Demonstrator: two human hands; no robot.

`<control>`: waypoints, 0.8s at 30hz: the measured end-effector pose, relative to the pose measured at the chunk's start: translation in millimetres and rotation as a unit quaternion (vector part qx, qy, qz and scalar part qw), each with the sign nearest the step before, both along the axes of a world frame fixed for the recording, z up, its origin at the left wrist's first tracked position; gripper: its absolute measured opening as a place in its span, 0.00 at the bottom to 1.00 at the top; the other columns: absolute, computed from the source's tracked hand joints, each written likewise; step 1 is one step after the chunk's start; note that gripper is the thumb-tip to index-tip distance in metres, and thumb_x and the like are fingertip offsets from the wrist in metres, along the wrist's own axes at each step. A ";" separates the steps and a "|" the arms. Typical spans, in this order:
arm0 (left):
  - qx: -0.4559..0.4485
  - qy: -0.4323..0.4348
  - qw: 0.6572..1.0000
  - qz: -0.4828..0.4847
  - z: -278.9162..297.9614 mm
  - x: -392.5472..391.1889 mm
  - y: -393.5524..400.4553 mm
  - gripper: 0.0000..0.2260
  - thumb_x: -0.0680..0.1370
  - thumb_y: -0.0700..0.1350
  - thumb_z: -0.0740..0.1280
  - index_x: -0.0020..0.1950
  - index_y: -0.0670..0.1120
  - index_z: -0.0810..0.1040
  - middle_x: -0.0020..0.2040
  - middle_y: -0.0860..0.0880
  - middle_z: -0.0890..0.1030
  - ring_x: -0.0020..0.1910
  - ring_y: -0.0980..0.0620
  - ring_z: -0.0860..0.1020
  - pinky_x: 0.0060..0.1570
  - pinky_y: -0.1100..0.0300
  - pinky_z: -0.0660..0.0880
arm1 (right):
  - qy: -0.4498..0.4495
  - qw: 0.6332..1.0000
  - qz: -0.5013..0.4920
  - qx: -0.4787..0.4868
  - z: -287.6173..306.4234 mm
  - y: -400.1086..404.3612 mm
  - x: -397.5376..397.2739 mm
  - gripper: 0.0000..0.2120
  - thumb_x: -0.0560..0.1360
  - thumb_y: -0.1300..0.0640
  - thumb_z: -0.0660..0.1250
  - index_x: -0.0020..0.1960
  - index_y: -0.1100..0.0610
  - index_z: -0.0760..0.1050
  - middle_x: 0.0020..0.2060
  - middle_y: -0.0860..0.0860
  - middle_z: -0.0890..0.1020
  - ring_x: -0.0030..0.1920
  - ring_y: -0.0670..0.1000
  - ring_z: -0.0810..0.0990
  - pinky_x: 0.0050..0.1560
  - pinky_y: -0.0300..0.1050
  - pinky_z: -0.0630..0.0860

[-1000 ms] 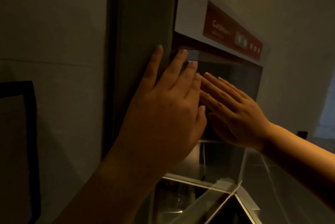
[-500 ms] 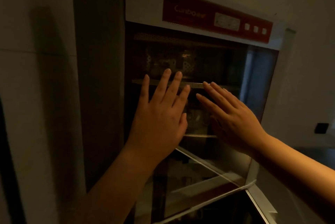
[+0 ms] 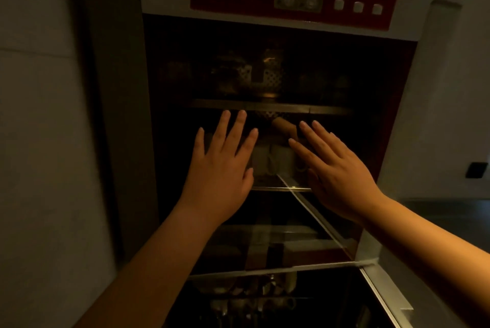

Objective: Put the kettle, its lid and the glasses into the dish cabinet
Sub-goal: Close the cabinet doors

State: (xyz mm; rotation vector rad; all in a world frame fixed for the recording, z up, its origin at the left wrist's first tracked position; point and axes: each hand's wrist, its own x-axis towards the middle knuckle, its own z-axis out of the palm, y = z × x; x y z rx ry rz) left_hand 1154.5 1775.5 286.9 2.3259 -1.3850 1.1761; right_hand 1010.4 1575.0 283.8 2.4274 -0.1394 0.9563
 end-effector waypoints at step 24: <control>0.144 0.159 0.974 -0.075 -72.1 -56.8 -42.9 0.34 0.80 0.56 0.56 0.77 0.52 0.38 0.76 0.48 0.32 0.75 0.44 0.35 0.72 0.43 0.50 | 0.160 0.977 -0.101 0.098 -72.2 -3.3 -105.3 0.37 0.73 0.57 0.67 0.76 0.54 0.50 0.75 0.55 0.51 0.74 0.56 0.48 0.68 0.52 0.57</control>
